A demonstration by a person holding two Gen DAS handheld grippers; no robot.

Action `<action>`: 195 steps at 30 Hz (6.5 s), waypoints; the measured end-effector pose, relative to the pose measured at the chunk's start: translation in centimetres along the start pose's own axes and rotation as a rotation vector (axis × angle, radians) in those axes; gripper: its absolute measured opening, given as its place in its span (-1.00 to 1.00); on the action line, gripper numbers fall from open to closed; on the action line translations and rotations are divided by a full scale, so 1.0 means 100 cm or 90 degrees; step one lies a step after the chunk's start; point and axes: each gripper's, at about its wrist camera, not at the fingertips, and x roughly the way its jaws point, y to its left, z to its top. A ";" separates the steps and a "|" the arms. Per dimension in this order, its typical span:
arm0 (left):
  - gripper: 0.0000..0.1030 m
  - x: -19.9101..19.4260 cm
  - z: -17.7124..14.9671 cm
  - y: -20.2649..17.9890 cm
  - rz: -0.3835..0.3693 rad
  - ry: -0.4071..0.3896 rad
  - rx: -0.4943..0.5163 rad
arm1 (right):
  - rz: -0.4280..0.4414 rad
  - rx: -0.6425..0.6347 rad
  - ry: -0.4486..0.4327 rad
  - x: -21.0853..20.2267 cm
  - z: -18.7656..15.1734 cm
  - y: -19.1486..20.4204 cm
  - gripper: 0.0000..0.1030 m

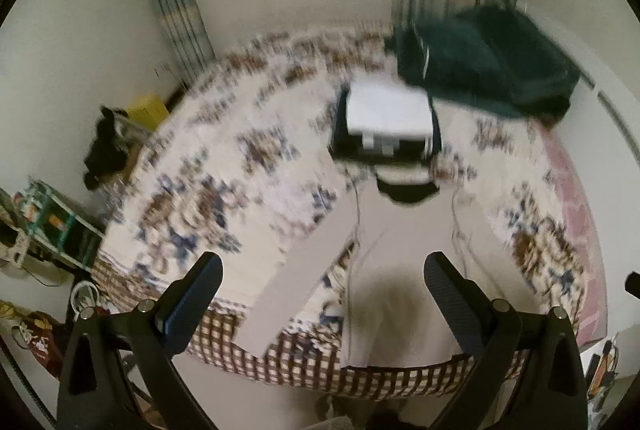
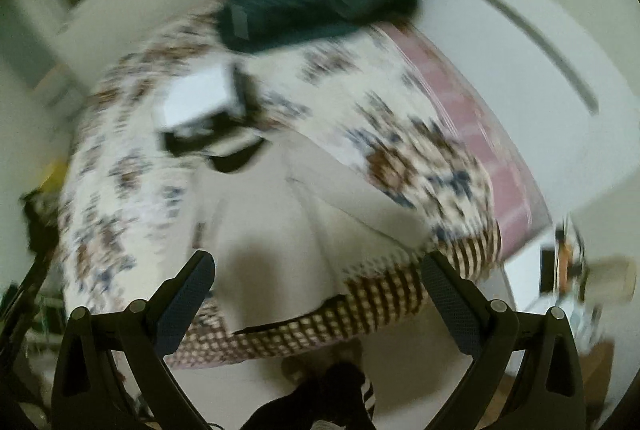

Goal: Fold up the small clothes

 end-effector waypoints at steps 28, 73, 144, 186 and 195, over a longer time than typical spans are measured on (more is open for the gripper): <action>1.00 0.331 -0.090 -0.109 0.102 0.250 0.026 | 0.125 0.406 0.114 0.433 0.012 -0.270 -0.88; 1.00 0.298 -0.198 0.134 0.200 0.269 -0.195 | 0.237 -0.397 0.407 0.412 -0.163 0.256 -0.84; -0.91 0.247 -0.229 -0.218 -0.233 0.191 0.223 | 0.026 -0.058 0.328 0.384 -0.075 -0.144 0.42; -0.90 0.323 -0.279 0.068 -0.136 0.338 -0.191 | 0.215 0.042 0.491 0.438 -0.102 -0.128 -0.13; -0.92 0.316 -0.288 0.104 -0.146 0.337 -0.189 | 0.153 0.068 0.412 0.419 -0.105 -0.144 -0.96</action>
